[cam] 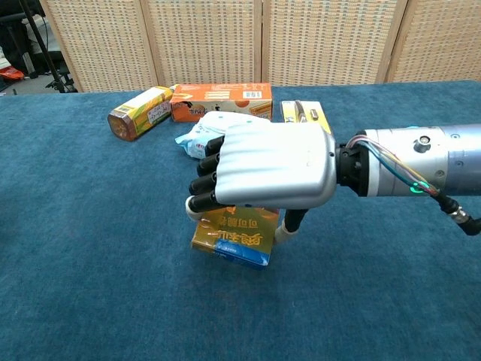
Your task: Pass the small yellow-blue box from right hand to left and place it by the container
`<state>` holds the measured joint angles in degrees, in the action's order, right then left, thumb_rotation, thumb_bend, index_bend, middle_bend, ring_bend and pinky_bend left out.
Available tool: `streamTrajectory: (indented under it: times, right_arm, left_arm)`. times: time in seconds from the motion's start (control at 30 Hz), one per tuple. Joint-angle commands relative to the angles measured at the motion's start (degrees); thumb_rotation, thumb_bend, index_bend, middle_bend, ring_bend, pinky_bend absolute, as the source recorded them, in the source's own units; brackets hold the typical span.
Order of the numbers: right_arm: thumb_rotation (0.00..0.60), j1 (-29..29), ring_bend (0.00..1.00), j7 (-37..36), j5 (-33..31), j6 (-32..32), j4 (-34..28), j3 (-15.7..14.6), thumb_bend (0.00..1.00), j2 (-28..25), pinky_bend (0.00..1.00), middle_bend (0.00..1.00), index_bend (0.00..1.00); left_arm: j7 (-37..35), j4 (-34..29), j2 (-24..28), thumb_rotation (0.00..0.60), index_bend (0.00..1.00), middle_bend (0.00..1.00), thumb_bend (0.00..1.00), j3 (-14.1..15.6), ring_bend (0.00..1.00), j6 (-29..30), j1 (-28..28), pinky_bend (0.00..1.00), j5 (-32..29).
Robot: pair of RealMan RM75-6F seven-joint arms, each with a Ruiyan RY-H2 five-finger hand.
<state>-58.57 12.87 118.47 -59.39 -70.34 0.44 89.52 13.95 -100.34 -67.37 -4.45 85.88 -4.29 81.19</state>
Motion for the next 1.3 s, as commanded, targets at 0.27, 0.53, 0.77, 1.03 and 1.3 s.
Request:
streamTrajectory:
  times: [0.27, 0.53, 0.77, 1.03, 1.3]
  right_arm:
    - [0.600, 5.5, 0.00, 7.4, -9.5, -1.6, -13.4, 3.9, 0.00, -8.9, 0.05, 0.00, 0.00]
    - [0.600, 18.6, 0.00, 10.2, -14.2, -16.0, -21.8, 1.8, 0.00, -21.6, 0.04, 0.00, 0.00]
    - [0.600, 34.4, 0.00, -0.2, -26.2, -26.6, -24.7, -2.3, 0.00, -28.7, 0.00, 0.00, 0.00]
    - [0.600, 44.1, 0.00, -5.9, -32.5, -34.9, -23.5, -2.4, 0.00, -28.1, 0.00, 0.00, 0.00]
    - [0.600, 48.9, 0.00, -14.6, -34.0, -37.4, -23.0, -2.3, 0.00, -27.6, 0.00, 0.00, 0.00]
  left_arm:
    - [-0.7, 0.4, 0.4, 0.600, 0.00, 0.00, 0.00, 0.2, 0.00, -0.5, -0.4, 0.00, 0.3]
    - [-1.8, 2.2, 2.0, 0.600, 0.00, 0.00, 0.00, 0.7, 0.00, -1.5, -2.8, 0.00, 6.5]
    - [-3.3, 6.4, 2.6, 0.600, 0.00, 0.00, 0.00, 0.5, 0.00, -9.4, -11.3, 0.00, 14.5]
    - [-8.9, 9.3, 0.5, 0.600, 0.00, 0.00, 0.00, 1.9, 0.00, -17.5, -19.8, 0.00, 21.5]
    - [-3.9, 10.3, -3.6, 0.600, 0.00, 0.00, 0.00, 2.5, 0.00, -32.4, -29.1, 0.00, 22.4]
